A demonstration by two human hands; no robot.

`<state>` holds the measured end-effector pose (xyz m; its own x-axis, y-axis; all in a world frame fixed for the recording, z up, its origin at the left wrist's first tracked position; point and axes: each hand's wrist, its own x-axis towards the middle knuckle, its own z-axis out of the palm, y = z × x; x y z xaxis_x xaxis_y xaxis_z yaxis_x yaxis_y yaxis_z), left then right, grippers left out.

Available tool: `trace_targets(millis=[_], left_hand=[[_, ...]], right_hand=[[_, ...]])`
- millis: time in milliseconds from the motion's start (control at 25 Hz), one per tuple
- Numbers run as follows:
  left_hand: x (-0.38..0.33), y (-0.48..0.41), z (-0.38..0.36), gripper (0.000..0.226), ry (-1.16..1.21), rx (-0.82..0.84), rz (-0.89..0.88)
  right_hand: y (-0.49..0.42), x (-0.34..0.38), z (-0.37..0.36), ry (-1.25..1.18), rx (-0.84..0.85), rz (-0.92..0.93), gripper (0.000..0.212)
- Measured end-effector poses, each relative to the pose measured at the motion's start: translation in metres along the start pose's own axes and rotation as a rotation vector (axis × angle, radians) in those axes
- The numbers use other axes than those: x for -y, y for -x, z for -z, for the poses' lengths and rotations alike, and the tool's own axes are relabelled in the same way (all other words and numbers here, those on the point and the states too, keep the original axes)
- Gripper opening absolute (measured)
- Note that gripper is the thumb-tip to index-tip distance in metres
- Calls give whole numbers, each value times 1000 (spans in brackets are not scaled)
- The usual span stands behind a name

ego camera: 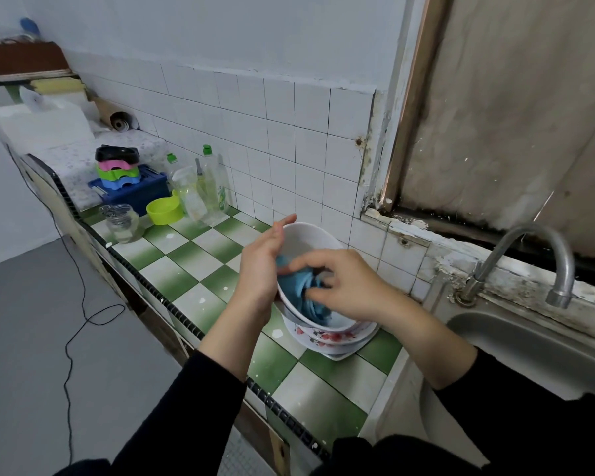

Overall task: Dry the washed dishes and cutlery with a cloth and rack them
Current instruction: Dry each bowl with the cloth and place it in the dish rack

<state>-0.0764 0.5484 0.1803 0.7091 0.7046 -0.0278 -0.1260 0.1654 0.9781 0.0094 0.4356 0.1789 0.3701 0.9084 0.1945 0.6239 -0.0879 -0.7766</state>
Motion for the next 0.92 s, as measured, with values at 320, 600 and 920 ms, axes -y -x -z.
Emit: trace_targets(millis=[320,600,920], left_hand=[[-5,-2,-9,29,6,28,64],[-11,-16,-2,37,53,-14,246],[-4,-19,0,50,15,87,327]], right_hand=[[-19,-5,35,424,-89,77,56],[-2,2,42,-150,408,21,45],[-3,-3,55,-101,235,104,55]])
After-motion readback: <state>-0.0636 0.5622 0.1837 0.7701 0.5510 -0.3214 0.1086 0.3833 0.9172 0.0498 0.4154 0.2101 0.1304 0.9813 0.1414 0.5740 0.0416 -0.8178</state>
